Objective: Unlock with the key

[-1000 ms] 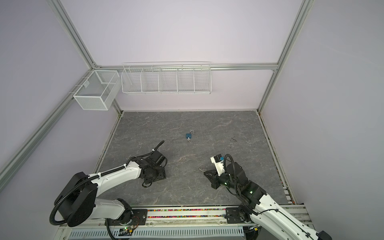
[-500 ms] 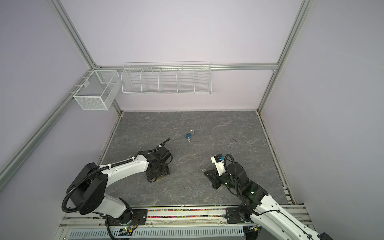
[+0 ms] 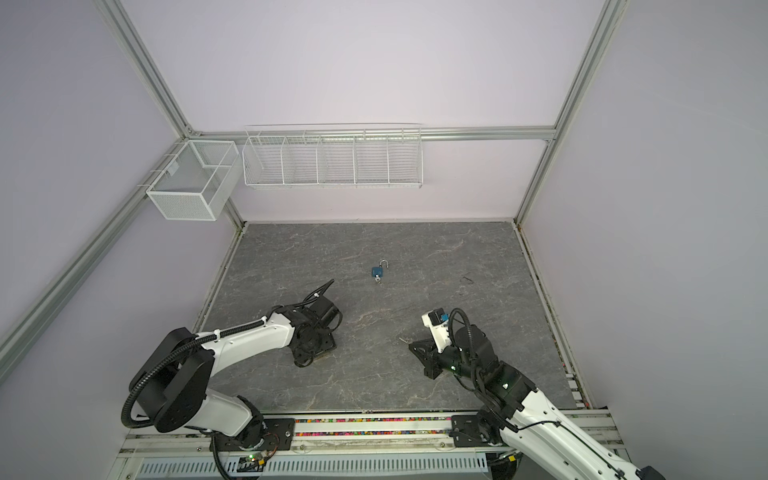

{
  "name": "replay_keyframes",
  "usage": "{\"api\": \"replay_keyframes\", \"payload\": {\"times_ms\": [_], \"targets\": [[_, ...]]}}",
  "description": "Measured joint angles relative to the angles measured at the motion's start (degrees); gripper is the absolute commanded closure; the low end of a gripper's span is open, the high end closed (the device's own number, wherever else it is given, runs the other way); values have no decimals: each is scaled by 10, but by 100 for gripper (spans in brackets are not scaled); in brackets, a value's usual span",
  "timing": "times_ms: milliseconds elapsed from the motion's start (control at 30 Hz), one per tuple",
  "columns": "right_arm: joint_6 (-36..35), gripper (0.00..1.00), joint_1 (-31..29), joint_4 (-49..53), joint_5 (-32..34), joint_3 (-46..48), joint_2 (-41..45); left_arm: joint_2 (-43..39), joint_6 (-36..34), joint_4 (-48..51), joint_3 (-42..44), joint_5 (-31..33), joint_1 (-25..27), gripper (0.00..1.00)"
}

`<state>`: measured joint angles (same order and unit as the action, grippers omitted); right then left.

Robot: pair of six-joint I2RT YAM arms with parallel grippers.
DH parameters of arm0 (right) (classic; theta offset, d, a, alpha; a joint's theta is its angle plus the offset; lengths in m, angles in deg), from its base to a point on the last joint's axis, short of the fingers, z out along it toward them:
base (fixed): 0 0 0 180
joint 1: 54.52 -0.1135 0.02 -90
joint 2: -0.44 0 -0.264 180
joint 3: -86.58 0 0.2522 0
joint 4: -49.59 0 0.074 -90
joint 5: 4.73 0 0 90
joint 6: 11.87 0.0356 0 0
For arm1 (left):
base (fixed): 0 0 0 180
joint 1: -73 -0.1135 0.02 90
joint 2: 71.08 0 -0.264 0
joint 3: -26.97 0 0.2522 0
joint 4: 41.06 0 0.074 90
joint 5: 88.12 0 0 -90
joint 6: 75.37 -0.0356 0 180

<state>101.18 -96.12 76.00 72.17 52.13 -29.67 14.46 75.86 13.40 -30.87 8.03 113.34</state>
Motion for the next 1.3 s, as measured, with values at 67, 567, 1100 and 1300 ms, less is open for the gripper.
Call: {"api": "replay_keyframes", "payload": {"times_ms": [67, 567, 1100, 1300], "targets": [[0, 94, 0, 0, 0, 0, 0, 0, 1, -1, 0, -3, -3, 27], [-1, 94, 0, 9, 2, 0, 21, 31, -41, 24, -29, -23, -12, 53], [59, 93, 0, -68, 16, 52, -19, -53, 39, -134, -14, -41, 74, 100], [57, 93, -31, -102, 73, 52, -71, -94, 103, -325, 54, -10, 117, 100]]}}
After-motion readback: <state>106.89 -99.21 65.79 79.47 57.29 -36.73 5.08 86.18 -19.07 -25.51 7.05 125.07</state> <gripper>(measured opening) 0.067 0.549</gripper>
